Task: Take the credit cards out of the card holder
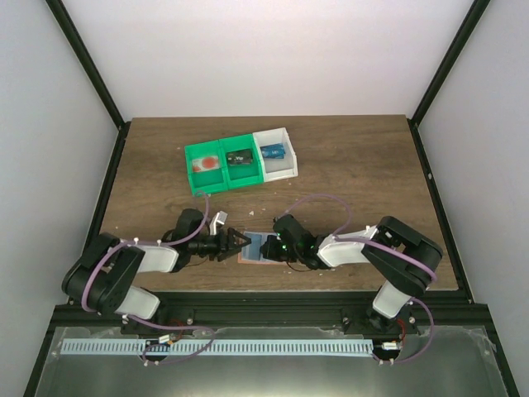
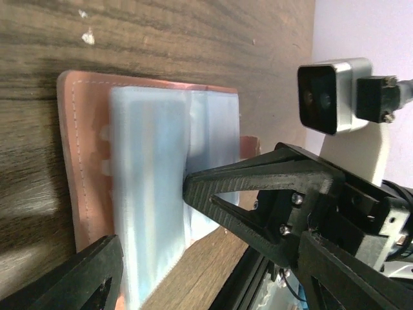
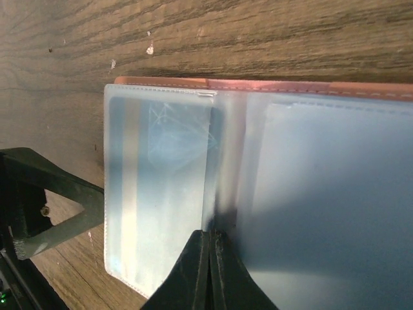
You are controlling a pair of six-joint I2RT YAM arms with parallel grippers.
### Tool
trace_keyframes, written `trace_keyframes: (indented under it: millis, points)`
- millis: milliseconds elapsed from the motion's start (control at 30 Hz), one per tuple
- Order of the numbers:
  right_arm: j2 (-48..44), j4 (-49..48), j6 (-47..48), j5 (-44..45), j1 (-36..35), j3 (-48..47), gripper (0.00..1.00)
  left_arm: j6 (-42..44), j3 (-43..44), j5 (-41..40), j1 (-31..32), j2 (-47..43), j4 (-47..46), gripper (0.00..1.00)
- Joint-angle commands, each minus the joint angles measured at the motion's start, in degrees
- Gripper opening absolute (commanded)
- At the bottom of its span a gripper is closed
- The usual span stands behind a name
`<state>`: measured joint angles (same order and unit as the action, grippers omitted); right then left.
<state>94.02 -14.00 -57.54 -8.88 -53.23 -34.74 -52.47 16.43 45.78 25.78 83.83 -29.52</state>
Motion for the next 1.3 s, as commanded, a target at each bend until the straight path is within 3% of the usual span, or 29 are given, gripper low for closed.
trace_keyframes:
  millis: [0, 933, 1267]
  points:
    - [0.7, -0.4, -0.6, -1.3, -0.6, 1.1, 0.0, 2.3, 1.1, -4.7, 0.1, -5.1, 5.3, 0.76]
    - [2.0, -2.3, -1.1, -3.1, -0.6, 1.6, 0.0, -1.8, 1.2, 1.1, 1.5, -1.4, -3.4, 0.77]
    - [2.3, -3.3, -1.2, -3.5, -0.5, 1.9, 0.0, 1.0, 1.6, -5.3, 1.5, -7.0, 5.8, 0.77]
